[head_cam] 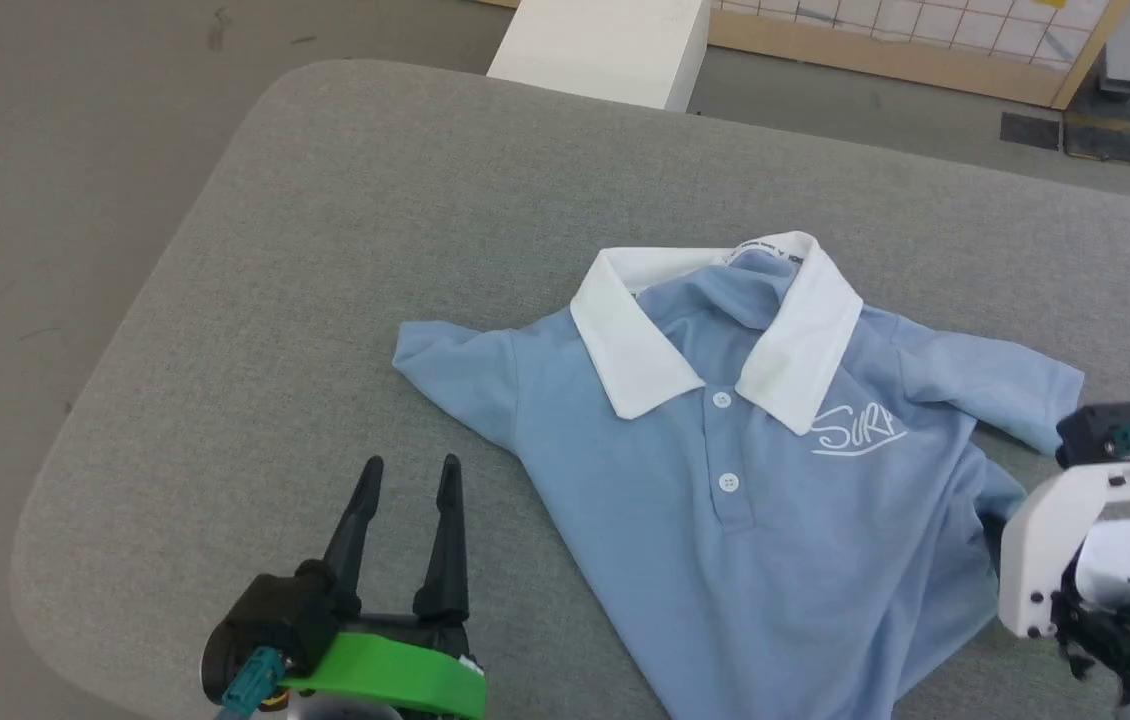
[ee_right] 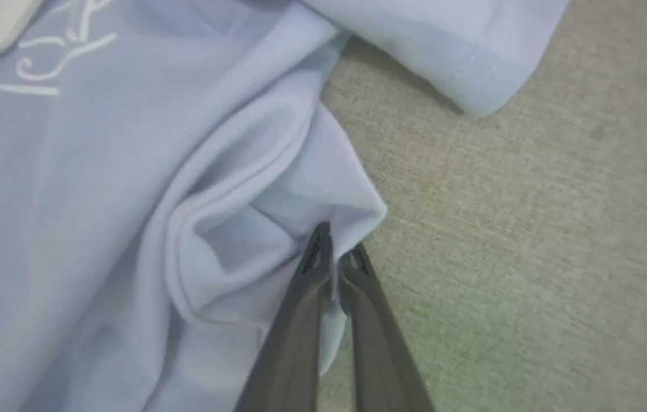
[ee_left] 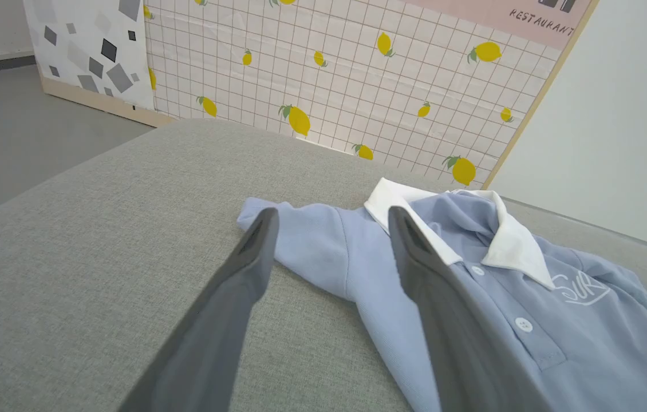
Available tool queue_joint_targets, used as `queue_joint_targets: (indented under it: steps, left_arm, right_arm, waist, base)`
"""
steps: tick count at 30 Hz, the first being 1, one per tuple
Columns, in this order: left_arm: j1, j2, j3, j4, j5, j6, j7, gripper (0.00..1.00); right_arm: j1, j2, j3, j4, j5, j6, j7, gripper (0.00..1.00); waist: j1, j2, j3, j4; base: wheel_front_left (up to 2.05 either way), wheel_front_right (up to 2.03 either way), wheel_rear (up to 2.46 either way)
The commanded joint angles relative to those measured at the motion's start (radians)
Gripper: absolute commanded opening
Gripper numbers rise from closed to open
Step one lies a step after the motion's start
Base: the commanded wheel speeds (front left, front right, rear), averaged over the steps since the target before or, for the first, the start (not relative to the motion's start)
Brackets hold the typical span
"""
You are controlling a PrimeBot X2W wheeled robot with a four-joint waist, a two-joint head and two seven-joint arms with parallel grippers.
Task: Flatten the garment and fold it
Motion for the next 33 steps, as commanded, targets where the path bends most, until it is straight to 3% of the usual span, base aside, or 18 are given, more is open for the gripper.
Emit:
queue_joint_targets:
  steps: [1,8,15,19,20,21,22,26,33]
  left_arm:
    - [-0.017,0.002,0.005,-0.004,0.006,0.004,-0.005,1.00]
    - [-0.024,-0.002,0.001,0.000,-0.001,-0.002,-0.005,1.00]
    - [-0.012,-0.005,-0.001,0.013,-0.001,-0.002,-0.005,1.00]
    - [-0.004,0.002,0.004,0.017,0.004,-0.003,-0.005,1.00]
    - [-0.004,0.004,0.004,0.019,0.005,-0.003,-0.005,1.00]
    - [-0.005,0.006,0.003,0.020,0.006,-0.004,-0.005,1.00]
    - [-0.005,0.007,0.001,0.020,0.006,-0.005,-0.004,1.00]
    - [-0.006,0.015,-0.003,0.019,0.009,-0.006,-0.001,1.00]
    - [0.013,0.026,0.004,0.001,0.009,0.006,0.000,1.00]
  right_arm:
    - [-0.020,0.010,-0.008,0.003,-0.008,-0.001,-0.020,0.00]
    - [0.003,0.022,-0.163,-0.132,0.025,-0.001,-0.089,0.00]
    - [0.303,0.153,-0.399,-0.326,0.071,-0.001,-0.041,0.00]
    - [0.417,0.185,-0.437,-0.335,0.076,-0.001,-0.063,0.00]
    - [0.425,0.187,-0.435,-0.330,0.072,-0.001,-0.077,0.20]
    - [0.424,0.189,-0.432,-0.322,0.070,-0.001,-0.101,0.92]
    - [0.419,0.190,-0.430,-0.311,0.074,-0.001,-0.123,1.00]
    - [0.382,0.191,-0.409,-0.288,0.106,-0.001,-0.233,1.00]
    - [0.331,0.191,-0.451,-0.445,0.085,-0.001,-0.441,1.00]
  waist:
    - [0.0000,0.0000,-0.001,-0.021]
    - [0.0000,0.0000,-0.011,-0.084]
    - [0.0000,0.0000,-0.027,-0.120]
    - [0.0000,0.0000,-0.033,-0.146]
    - [0.0000,0.0000,-0.036,-0.151]
    - [0.0000,0.0000,-0.040,-0.157]
    - [0.0000,0.0000,-0.042,-0.161]
    - [0.0000,0.0000,-0.062,-0.171]
    - [0.0000,0.0000,-0.077,-0.178]
  base:
    - [0.00,0.00,0.00]
    - [0.00,0.00,0.00]
    - [0.00,0.00,0.00]
    - [0.00,0.00,0.00]
    - [0.00,0.00,0.00]
    - [0.00,0.00,0.00]
    - [0.00,0.00,0.00]
    - [0.00,0.00,0.00]
    - [0.00,0.00,0.00]
